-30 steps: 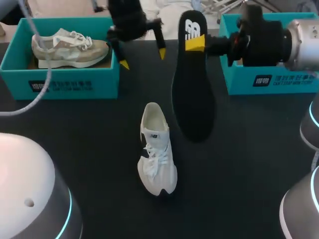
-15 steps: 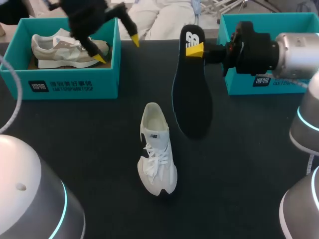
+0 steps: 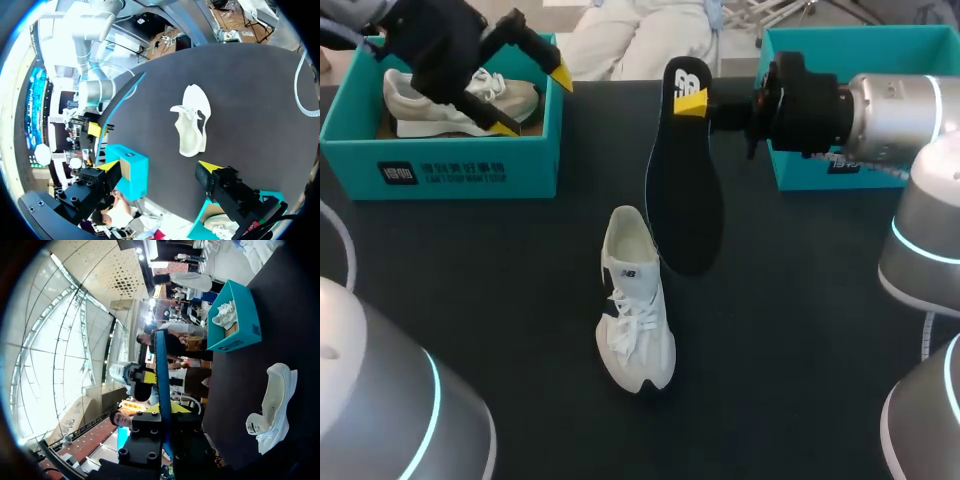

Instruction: Take the shoe out of the shoebox, open the shoe tongue, remove and reinsert the insole, then place the shoe into the shoebox

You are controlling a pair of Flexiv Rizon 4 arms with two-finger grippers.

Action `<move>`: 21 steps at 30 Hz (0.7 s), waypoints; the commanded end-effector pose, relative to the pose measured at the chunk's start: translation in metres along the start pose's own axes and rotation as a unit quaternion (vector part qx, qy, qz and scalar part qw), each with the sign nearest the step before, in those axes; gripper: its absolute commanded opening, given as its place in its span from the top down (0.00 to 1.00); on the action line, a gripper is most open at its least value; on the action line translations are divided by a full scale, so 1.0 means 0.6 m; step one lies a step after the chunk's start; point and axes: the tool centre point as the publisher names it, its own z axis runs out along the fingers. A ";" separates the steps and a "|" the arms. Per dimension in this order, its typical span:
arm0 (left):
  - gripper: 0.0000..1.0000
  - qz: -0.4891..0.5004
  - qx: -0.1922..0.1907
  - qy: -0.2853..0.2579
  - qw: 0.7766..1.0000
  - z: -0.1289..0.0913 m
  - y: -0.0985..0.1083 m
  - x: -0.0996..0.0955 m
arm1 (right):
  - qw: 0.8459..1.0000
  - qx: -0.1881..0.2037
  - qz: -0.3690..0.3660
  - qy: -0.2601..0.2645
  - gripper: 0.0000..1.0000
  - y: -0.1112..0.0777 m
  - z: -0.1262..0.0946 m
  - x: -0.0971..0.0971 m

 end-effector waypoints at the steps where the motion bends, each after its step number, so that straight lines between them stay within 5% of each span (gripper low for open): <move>1: 0.00 0.001 -0.003 -0.064 0.998 0.003 -0.003 0.007 | 1.000 -0.001 0.000 -0.001 1.00 0.000 0.004 0.000; 10: 0.00 0.001 -0.003 -0.064 0.998 0.003 -0.003 0.007 | 1.000 -0.001 0.000 -0.001 1.00 0.000 0.004 0.000; 16: 0.00 0.032 -0.022 -0.213 0.976 0.017 -0.006 0.014 | 0.999 0.003 0.039 0.020 1.00 0.023 0.013 -0.011; 21: 0.00 0.052 -0.055 -0.278 0.958 0.020 0.003 0.011 | 0.992 -0.022 0.114 0.038 1.00 0.041 0.017 -0.021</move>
